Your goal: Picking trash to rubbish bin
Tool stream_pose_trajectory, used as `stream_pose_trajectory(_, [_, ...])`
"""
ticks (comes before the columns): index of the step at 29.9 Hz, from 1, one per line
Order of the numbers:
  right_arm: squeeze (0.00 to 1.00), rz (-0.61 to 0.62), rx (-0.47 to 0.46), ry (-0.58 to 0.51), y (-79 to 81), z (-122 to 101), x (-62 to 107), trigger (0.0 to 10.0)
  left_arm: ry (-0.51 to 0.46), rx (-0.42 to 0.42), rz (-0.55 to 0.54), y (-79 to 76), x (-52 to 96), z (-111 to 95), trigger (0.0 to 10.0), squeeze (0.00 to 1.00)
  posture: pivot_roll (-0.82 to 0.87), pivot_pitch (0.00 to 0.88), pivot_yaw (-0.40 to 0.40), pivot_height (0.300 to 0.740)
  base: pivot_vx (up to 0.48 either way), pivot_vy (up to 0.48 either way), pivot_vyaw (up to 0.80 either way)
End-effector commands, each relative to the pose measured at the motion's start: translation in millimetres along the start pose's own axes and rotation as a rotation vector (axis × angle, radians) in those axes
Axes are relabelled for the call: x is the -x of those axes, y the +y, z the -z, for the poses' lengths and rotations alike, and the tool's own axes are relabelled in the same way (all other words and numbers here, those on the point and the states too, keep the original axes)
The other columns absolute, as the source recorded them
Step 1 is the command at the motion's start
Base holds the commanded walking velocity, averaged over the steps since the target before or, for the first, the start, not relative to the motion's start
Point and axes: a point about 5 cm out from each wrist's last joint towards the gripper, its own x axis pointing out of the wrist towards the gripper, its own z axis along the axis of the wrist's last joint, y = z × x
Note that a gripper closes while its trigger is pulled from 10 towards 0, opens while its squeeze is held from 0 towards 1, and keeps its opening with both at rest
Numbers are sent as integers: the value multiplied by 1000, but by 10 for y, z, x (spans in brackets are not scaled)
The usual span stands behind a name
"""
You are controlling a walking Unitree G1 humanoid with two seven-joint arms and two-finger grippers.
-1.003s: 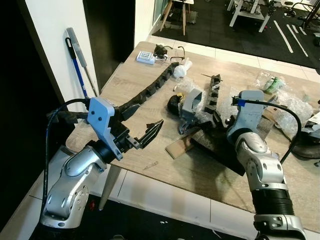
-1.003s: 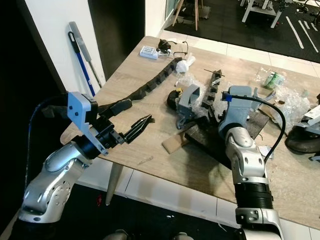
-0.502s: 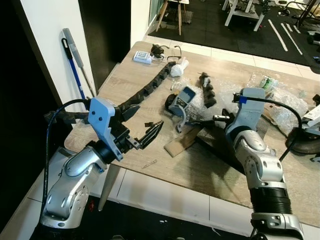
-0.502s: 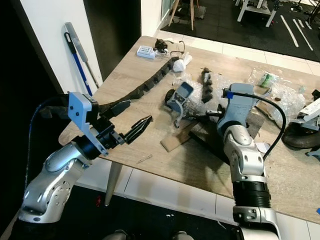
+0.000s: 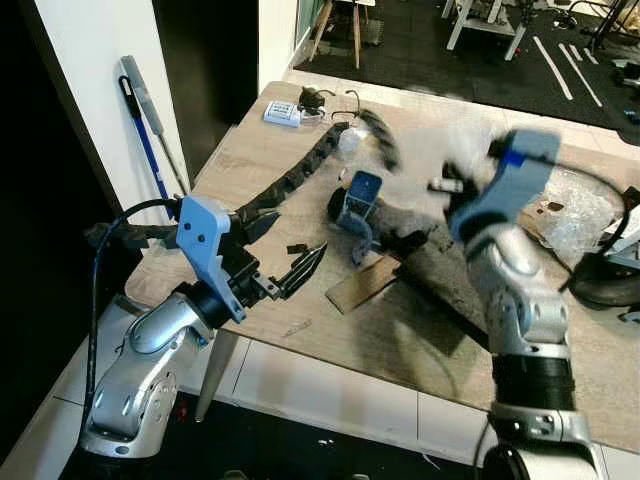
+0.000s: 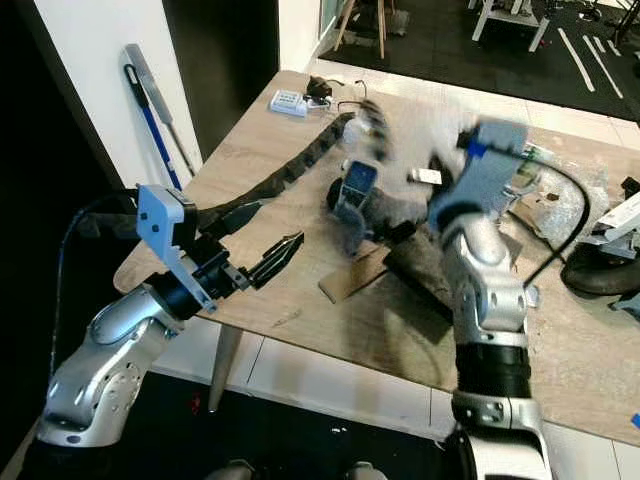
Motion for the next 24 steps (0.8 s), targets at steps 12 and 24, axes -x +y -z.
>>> stream_pose_trajectory(12, [0,-93,14,-181,88,-312,14,0,-5,11,11,-13,4,-13,10000,0,13,147,-46,740,0,0,0])
stream_pose_trajectory(24, [0,-84,9,-231,61,-387,3,0,-7,14,13,-22,0,-9,10000,0,14,145,-47,740,0,0,0])
